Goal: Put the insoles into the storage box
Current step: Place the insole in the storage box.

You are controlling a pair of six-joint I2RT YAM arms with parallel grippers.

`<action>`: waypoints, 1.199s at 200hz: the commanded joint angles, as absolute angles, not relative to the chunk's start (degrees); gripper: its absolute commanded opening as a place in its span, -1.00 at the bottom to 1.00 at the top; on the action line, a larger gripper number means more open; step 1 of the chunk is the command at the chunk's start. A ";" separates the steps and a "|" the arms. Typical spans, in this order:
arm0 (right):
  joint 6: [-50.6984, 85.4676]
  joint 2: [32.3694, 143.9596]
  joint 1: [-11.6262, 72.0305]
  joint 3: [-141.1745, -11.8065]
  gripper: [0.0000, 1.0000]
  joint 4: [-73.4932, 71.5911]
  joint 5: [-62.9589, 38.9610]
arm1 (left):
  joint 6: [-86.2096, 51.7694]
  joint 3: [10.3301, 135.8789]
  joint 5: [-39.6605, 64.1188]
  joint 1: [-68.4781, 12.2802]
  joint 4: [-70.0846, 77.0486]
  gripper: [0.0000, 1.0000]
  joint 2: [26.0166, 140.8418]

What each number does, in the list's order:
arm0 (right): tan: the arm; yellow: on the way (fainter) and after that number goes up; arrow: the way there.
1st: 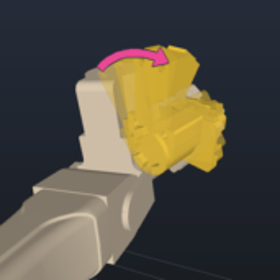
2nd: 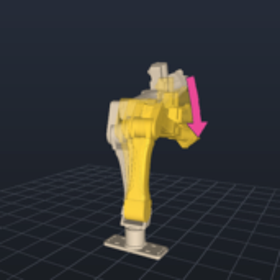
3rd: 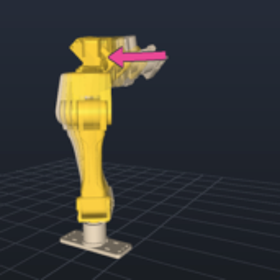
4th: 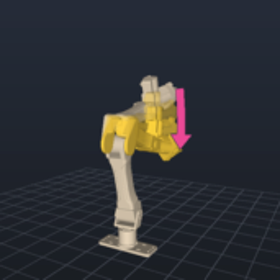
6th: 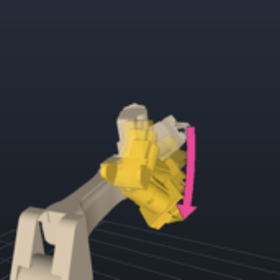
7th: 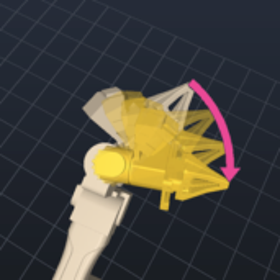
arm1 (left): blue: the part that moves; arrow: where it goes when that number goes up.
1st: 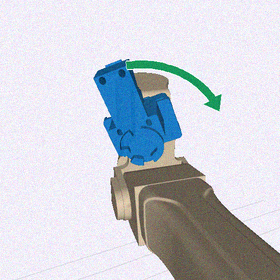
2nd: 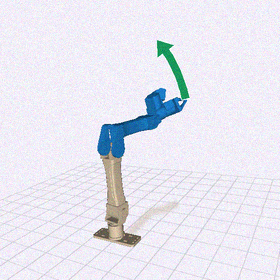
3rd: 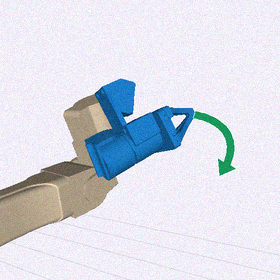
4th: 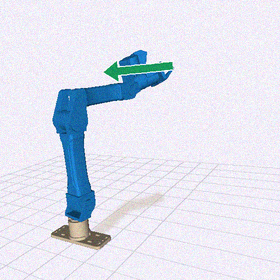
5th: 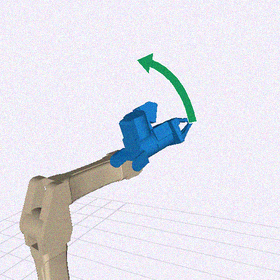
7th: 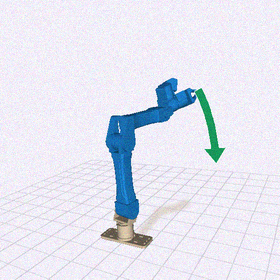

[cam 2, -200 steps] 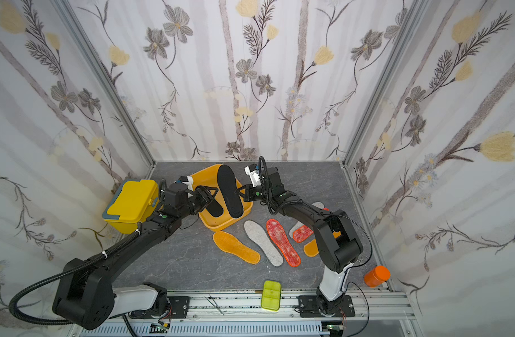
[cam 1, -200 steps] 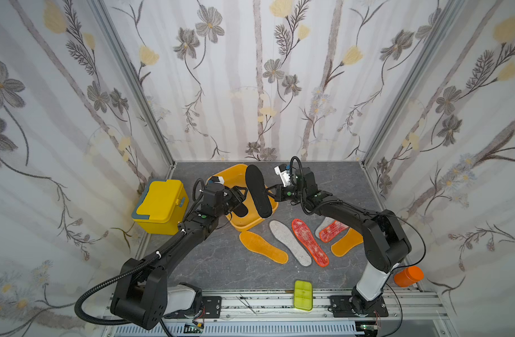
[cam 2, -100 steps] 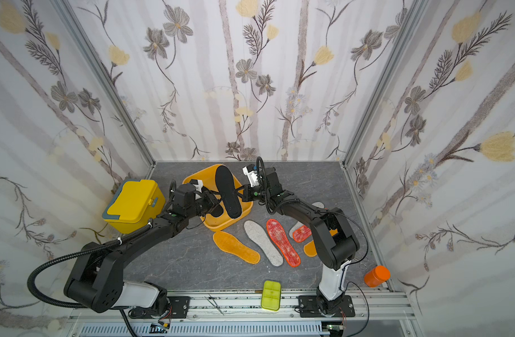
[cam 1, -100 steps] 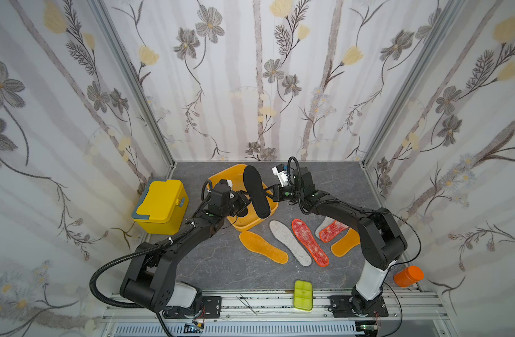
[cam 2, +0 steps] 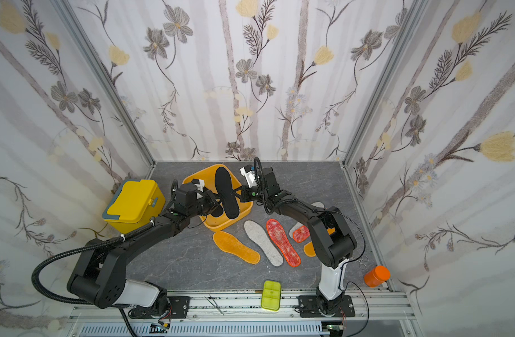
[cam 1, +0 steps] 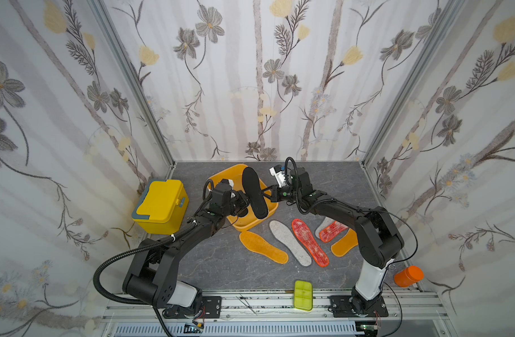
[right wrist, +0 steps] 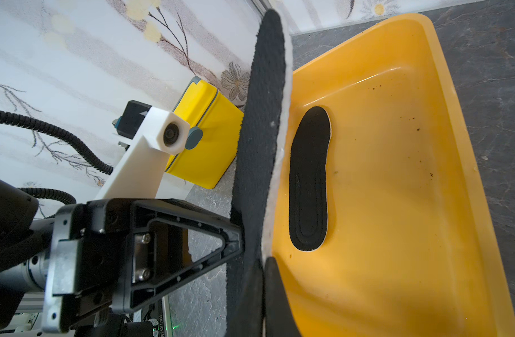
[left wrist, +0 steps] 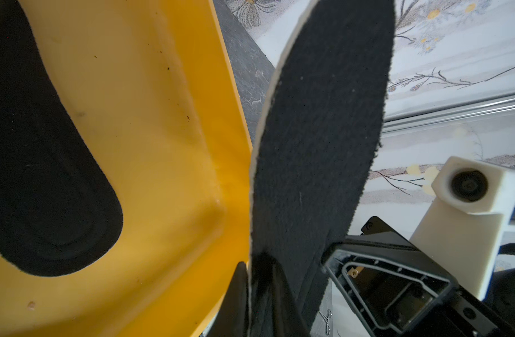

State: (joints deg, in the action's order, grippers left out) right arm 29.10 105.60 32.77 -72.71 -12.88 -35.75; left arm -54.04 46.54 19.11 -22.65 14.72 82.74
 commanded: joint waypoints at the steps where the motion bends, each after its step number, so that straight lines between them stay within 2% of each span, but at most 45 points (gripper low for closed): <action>1: 29.07 105.64 32.81 -73.17 -1.00 -13.19 -36.83 | -53.70 47.24 19.75 -22.68 17.26 -0.94 82.90; 5: 29.01 105.69 32.85 -73.21 -1.00 -13.18 -36.83 | -53.70 47.28 19.79 -22.68 17.42 -1.00 82.93; 64: 28.67 106.45 32.96 -74.12 -1.00 -12.20 -36.58 | -54.14 47.26 19.89 -22.68 18.27 -1.00 82.72; 71: 28.48 106.44 32.88 -74.42 -0.78 -11.72 -36.11 | -54.23 47.17 19.75 -22.68 18.28 -1.00 82.71; 91: 27.89 106.37 32.86 -75.02 -0.63 -10.60 -34.76 | -55.58 46.08 18.36 -22.68 19.24 -1.00 82.12; 111: 26.94 106.17 32.87 -76.11 -0.31 -8.26 -32.43 | -57.14 44.75 16.56 -22.72 20.47 -1.00 81.00; 127: 26.28 105.76 32.62 -76.39 -0.15 -7.31 -31.27 | -58.06 43.78 14.88 -22.63 21.07 -1.00 80.06; 187: 25.66 101.30 30.01 -74.62 -0.06 -5.01 -28.49 | -61.90 43.24 9.63 -21.92 21.77 -1.00 79.01; 240: 25.66 93.92 26.78 -69.11 -0.06 -5.53 -28.31 | -62.29 54.22 10.27 -20.72 13.95 -1.00 90.74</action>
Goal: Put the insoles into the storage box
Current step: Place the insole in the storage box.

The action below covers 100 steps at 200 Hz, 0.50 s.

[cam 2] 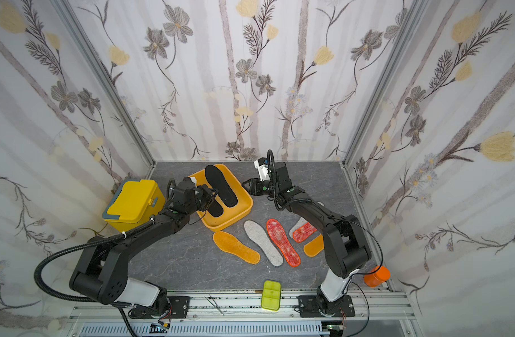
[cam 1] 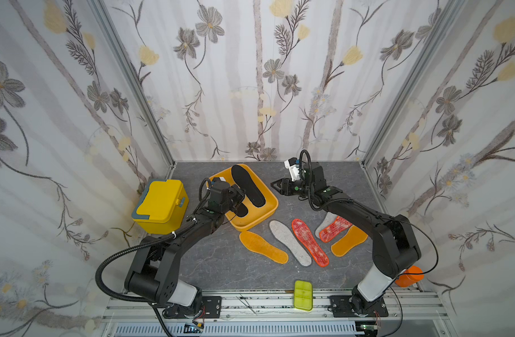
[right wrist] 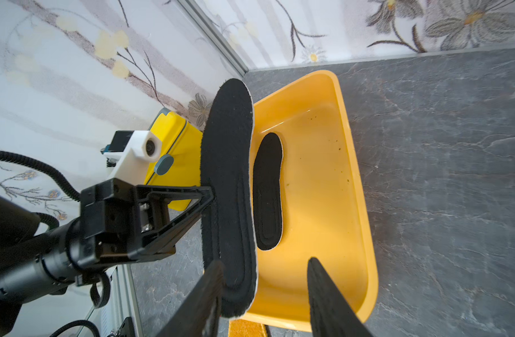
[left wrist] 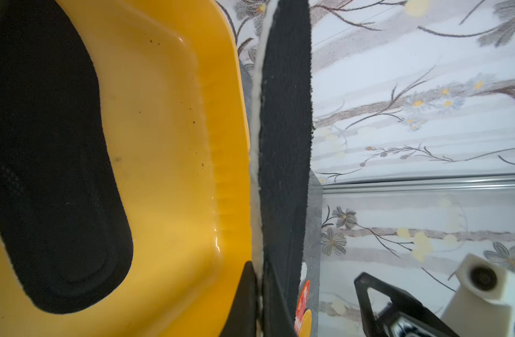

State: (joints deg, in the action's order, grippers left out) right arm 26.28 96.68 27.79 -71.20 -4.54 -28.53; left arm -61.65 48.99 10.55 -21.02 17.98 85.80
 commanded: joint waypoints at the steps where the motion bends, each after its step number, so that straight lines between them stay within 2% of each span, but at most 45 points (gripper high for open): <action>1: 25.66 93.85 26.75 -69.05 -0.06 -5.62 -28.35 | -62.26 54.49 10.28 -20.69 13.65 -1.00 91.12; 28: 25.84 91.79 25.69 -66.41 -0.05 -6.32 -28.72 | -61.87 60.18 10.96 -20.76 9.07 -1.00 97.69; 100: 27.04 89.03 23.51 -62.08 -0.05 -9.38 -31.17 | -60.82 64.74 9.91 -20.39 4.92 -1.00 105.97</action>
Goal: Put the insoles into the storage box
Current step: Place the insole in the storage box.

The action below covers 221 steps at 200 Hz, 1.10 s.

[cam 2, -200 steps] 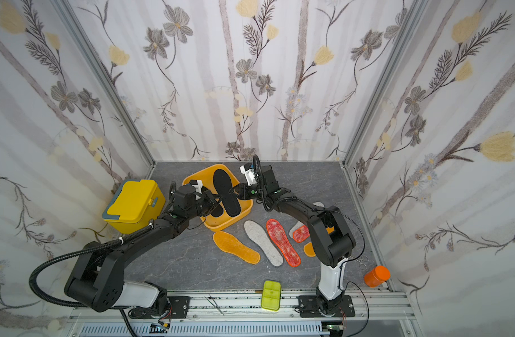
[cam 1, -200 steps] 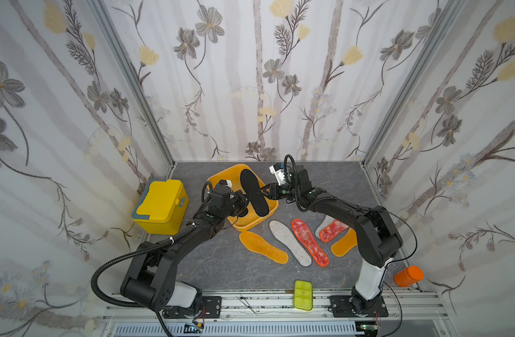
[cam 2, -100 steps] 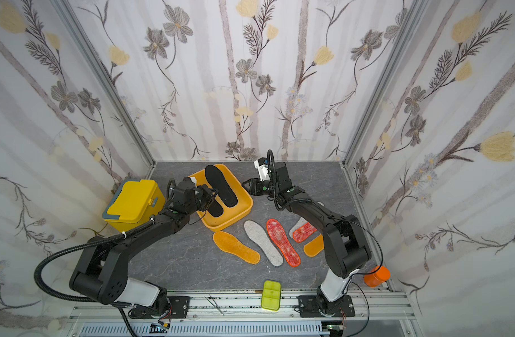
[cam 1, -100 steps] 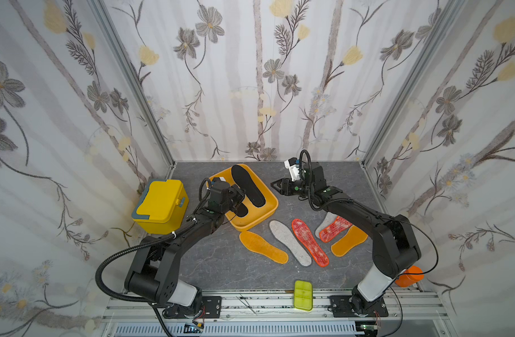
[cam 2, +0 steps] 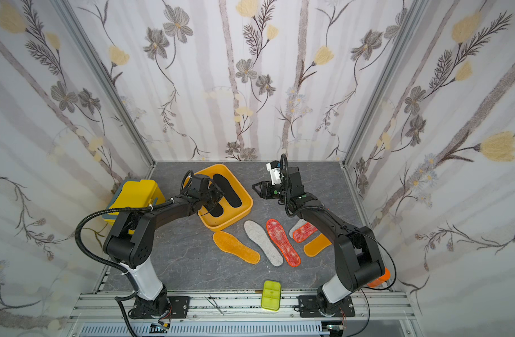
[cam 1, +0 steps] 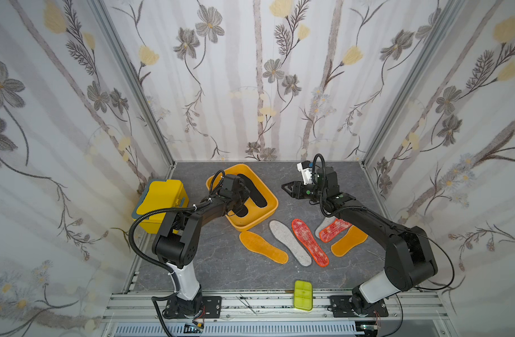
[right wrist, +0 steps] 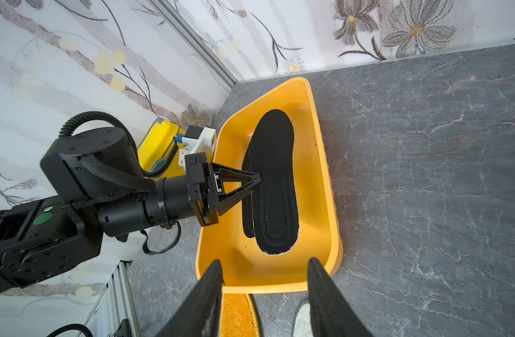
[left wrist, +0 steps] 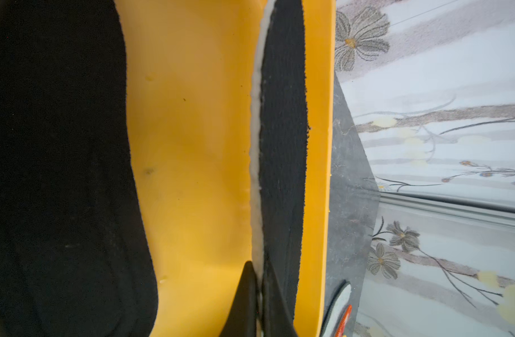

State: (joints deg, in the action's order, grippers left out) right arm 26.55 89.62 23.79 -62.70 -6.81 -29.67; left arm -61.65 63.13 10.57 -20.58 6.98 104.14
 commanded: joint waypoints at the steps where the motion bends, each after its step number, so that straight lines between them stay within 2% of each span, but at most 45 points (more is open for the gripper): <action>1: 27.01 89.03 23.49 -62.02 -0.05 -9.35 -31.19 | -60.82 64.80 9.92 -20.43 4.92 -1.00 106.12; 100: 28.64 88.15 22.15 -57.84 -0.06 -12.95 -32.75 | -58.80 70.66 5.73 -20.82 -1.74 -1.00 111.09; 221: 29.30 88.86 21.50 -56.63 -0.05 -14.14 -33.09 | -58.41 72.98 6.68 -20.92 -2.57 -1.00 114.21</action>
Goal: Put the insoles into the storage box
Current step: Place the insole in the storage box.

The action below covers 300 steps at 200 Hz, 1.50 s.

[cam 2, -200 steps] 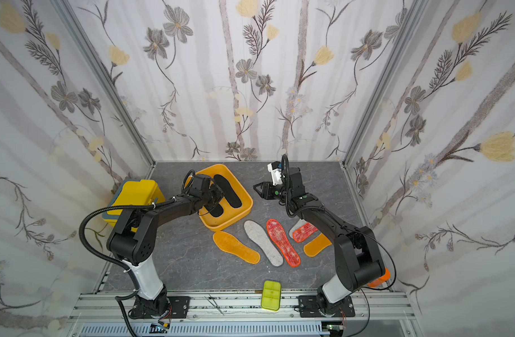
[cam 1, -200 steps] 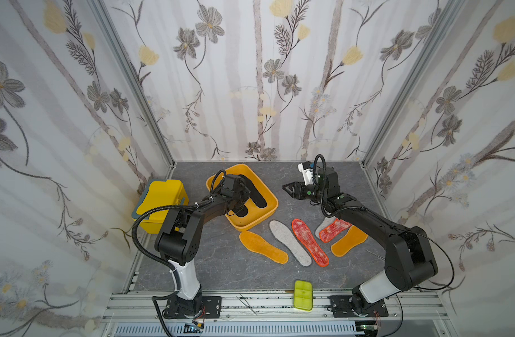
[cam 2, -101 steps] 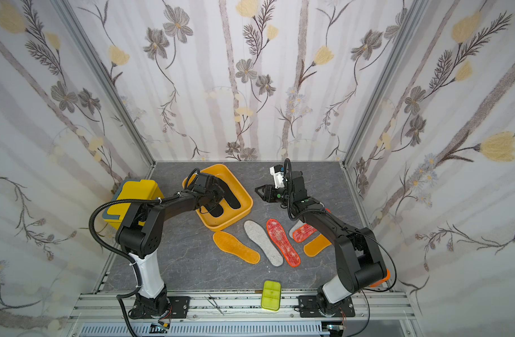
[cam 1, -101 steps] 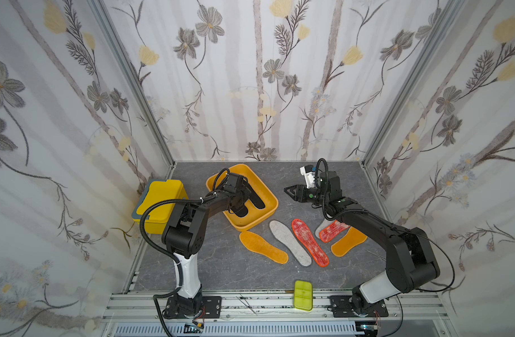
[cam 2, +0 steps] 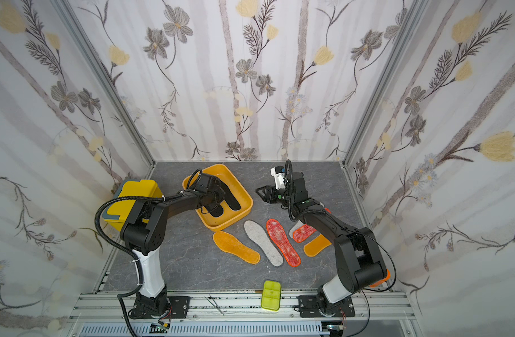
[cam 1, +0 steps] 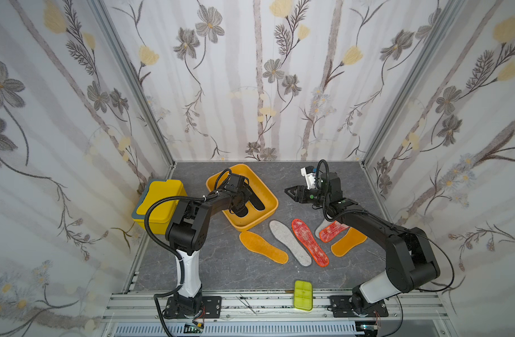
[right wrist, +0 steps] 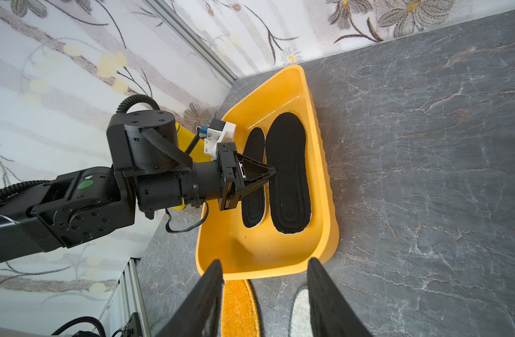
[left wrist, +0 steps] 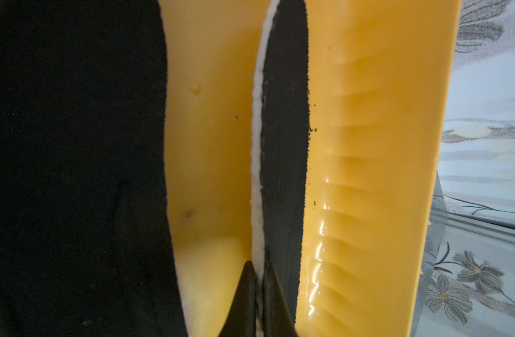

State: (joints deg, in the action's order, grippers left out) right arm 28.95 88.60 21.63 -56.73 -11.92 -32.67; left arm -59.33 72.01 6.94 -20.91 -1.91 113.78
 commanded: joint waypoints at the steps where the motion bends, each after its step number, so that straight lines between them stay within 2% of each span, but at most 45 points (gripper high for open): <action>1: 29.28 88.90 21.47 -56.61 -0.05 -14.14 -33.07 | -58.43 73.01 6.68 -20.92 -2.56 -1.00 114.24; 125: 29.66 89.71 21.08 -56.25 -0.06 -15.03 -33.92 | -58.19 76.37 6.68 -20.87 -5.51 -1.00 116.59; 137: 29.66 89.72 20.98 -56.17 -0.06 -15.04 -33.93 | -58.18 76.59 6.51 -20.90 -5.89 -0.88 116.67; 168: 29.71 89.82 20.85 -56.17 -0.06 -15.03 -34.04 | -58.18 76.73 6.57 -20.74 -6.27 -0.87 116.73; 219: 29.86 89.67 20.66 -55.64 -0.06 -15.50 -34.17 | -58.14 76.40 6.08 -20.57 -7.02 -0.38 116.11; 300: 29.97 89.16 20.22 -55.46 -0.05 -15.40 -34.77 | -56.92 78.13 4.88 -20.51 -10.50 0.23 111.62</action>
State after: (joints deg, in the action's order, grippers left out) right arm 29.52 89.69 20.38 -55.59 -13.93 -33.32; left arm -58.22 77.06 6.13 -20.58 -8.56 113.65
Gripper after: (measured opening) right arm 0.471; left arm 0.587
